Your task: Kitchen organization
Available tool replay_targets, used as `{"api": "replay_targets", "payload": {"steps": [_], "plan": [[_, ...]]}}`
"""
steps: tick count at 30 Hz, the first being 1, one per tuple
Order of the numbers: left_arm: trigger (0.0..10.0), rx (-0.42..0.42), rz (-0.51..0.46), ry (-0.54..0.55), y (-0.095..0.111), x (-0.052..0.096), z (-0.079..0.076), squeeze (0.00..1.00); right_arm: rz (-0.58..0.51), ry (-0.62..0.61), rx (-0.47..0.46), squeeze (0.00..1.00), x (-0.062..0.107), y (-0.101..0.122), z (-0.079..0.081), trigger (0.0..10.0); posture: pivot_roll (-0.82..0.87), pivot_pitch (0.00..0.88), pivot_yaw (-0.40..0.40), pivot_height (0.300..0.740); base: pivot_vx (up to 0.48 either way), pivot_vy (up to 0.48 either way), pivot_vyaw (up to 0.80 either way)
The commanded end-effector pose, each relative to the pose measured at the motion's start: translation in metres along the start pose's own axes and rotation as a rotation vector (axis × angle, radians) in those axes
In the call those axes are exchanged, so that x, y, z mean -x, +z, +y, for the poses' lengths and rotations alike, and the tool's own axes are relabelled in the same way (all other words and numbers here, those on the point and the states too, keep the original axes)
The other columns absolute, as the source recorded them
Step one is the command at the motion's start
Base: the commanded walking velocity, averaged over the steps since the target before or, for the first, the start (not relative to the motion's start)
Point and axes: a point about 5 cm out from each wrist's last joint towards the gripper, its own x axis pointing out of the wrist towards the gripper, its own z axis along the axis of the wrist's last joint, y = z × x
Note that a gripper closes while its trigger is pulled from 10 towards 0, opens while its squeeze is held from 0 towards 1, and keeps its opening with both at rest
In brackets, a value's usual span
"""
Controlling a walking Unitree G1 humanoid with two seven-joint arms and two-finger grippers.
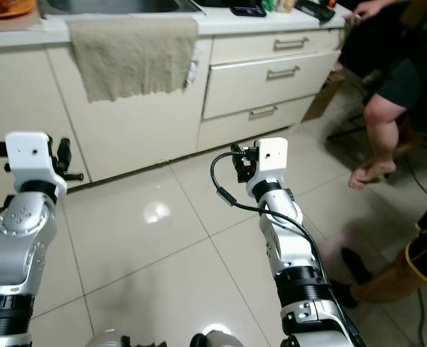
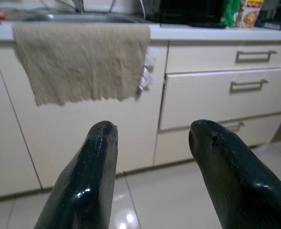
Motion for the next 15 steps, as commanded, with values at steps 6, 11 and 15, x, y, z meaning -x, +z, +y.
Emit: {"api": "replay_targets", "payload": {"steps": [6, 11, 15], "plan": [[10.0, -0.013, -0.037, -0.075, 0.002, -0.006, -0.013, 0.00, 0.011, -0.051, -0.008, 0.00, 0.004, -0.011, -0.007, 10.0, 0.02, 0.000, -0.087, 0.740, 0.000, 0.000, 0.00], [10.0, 0.014, -0.030, -0.071, 0.001, -0.006, -0.007, 0.00, 0.032, -0.086, -0.023, 0.00, 0.008, -0.020, -0.010, 10.0, 0.02, 0.000, -0.036, 0.740, 0.000, 0.000, 0.00], [10.0, 0.004, -0.033, -0.044, 0.002, -0.006, 0.008, 0.00, -0.003, -0.074, -0.127, 0.00, 0.011, -0.023, -0.003, 10.0, 0.02, 0.000, 0.024, 0.740, 0.000, 0.000, 0.00]]}}
